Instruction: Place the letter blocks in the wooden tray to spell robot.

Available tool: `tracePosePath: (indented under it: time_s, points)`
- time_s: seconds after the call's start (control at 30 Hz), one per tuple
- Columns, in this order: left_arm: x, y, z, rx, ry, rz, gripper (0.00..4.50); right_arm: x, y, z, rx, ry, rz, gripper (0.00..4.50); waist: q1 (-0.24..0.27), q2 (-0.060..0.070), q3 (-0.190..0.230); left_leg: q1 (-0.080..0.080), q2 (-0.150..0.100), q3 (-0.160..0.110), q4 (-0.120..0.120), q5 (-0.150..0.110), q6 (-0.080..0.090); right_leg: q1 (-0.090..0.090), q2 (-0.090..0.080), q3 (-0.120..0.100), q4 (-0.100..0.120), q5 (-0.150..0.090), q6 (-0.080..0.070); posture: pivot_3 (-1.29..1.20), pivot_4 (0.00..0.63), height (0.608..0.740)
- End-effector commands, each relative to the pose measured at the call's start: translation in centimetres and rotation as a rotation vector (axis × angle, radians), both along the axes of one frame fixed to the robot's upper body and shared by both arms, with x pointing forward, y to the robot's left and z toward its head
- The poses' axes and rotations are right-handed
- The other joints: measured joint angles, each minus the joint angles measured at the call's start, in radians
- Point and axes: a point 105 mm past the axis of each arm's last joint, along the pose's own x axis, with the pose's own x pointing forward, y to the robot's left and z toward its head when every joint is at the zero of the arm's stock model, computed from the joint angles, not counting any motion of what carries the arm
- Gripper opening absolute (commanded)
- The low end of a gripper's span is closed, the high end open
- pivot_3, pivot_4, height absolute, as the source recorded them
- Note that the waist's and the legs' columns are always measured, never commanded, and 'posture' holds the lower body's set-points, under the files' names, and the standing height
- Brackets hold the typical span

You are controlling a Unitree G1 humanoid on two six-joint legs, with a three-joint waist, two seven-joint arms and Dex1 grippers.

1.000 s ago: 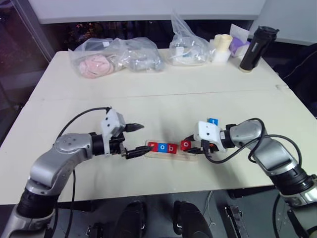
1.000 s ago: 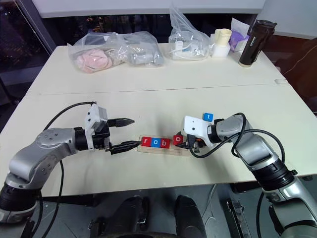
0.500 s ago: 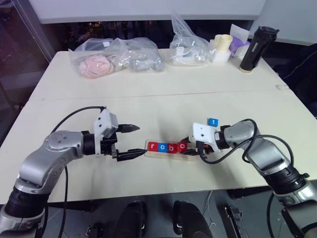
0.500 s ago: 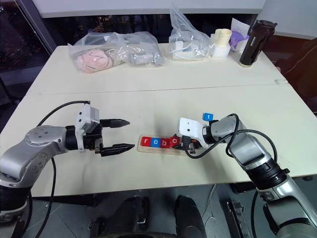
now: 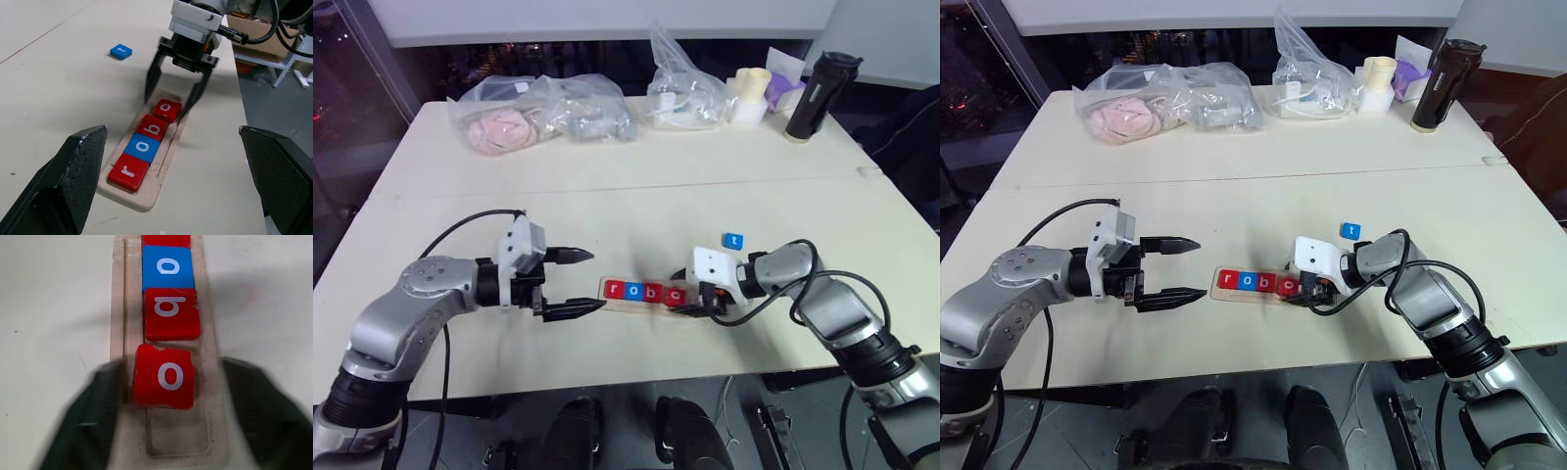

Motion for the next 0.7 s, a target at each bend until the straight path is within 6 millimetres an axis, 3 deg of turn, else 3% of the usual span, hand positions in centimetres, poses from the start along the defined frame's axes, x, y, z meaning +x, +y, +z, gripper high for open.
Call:
tracePosePath:
  time_s: [0.03, 0.3, 0.7]
  points:
    - [-0.4, -0.1, 1.0, -0.016, -0.039, -0.032, 4.5, 0.0, 0.4, 0.3, 0.006, -0.018, 0.01, 4.41, 0.0, 0.0, 0.0, 0.0, 0.0, 0.0, 0.0, 0.0, 0.0, 0.0, 0.0, 0.0, 0.0, 0.0, 0.0, 0.0, 0.15, 0.74]
    - [-0.6, 0.2, 0.9, 0.004, -0.038, -0.046, 4.5, 0.9, -0.3, 2.3, 0.031, -0.083, -0.04, 4.41, 0.0, 0.0, 0.0, 0.0, 0.0, 0.0, 0.0, 0.0, 0.0, 0.0, 0.0, 0.0, 0.0, 0.0, 0.0, 0.0, 0.15, 0.74]
    - [-0.3, -0.1, 0.9, -0.001, -0.044, -0.049, 4.5, 1.0, -1.2, 2.1, 0.021, -0.094, -0.075, 4.41, -0.001, 0.0, 0.0, 0.0, 0.0, 0.0, 0.0, 0.0, 0.0, 0.0, 0.0, 0.0, 0.0, 0.0, 0.0, 0.0, 0.15, 0.74]
